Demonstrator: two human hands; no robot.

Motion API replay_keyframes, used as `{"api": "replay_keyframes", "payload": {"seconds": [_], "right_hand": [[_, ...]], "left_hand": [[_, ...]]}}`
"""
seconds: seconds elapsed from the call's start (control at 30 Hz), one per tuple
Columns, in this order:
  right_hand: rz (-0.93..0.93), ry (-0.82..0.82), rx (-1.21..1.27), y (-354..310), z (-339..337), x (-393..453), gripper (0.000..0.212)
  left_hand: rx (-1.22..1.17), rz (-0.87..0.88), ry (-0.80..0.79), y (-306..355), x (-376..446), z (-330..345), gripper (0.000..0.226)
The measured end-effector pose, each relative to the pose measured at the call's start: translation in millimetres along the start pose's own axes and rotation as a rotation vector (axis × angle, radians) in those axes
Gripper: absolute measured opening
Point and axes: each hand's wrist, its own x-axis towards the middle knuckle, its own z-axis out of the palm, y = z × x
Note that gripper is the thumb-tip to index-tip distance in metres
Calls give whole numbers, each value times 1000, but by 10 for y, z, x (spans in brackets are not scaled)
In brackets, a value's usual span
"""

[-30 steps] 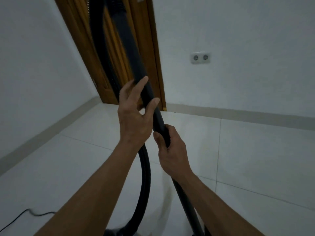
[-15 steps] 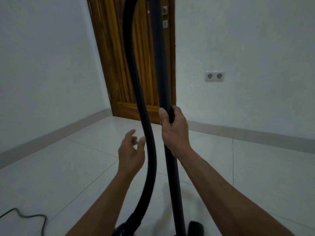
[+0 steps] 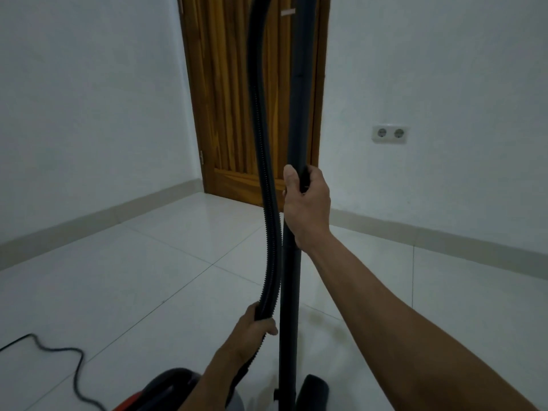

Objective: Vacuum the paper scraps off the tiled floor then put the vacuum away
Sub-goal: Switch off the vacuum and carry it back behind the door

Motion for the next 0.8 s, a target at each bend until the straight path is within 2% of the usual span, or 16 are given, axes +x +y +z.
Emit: {"api": "replay_keyframes", "payload": {"seconds": [0.17, 0.3, 0.5, 0.67, 0.73, 0.8], "right_hand": [[6, 6, 17, 12, 42, 23, 35], [-7, 9, 15, 16, 113, -5, 34], [13, -10, 29, -19, 249, -119, 37], [6, -36, 3, -6, 261, -159, 37], [-25, -59, -40, 107, 198, -232, 43], [44, -104, -112, 340, 109, -379, 63]], "left_hand": [[-80, 103, 96, -95, 17, 94, 104], [5, 103, 238, -89, 20, 206, 101], [93, 146, 417, 30, -46, 293, 79], [111, 207, 463, 47, -16, 282, 76], [117, 222, 485, 45, -12, 283, 76], [121, 232, 495, 34, -3, 270, 75]]}}
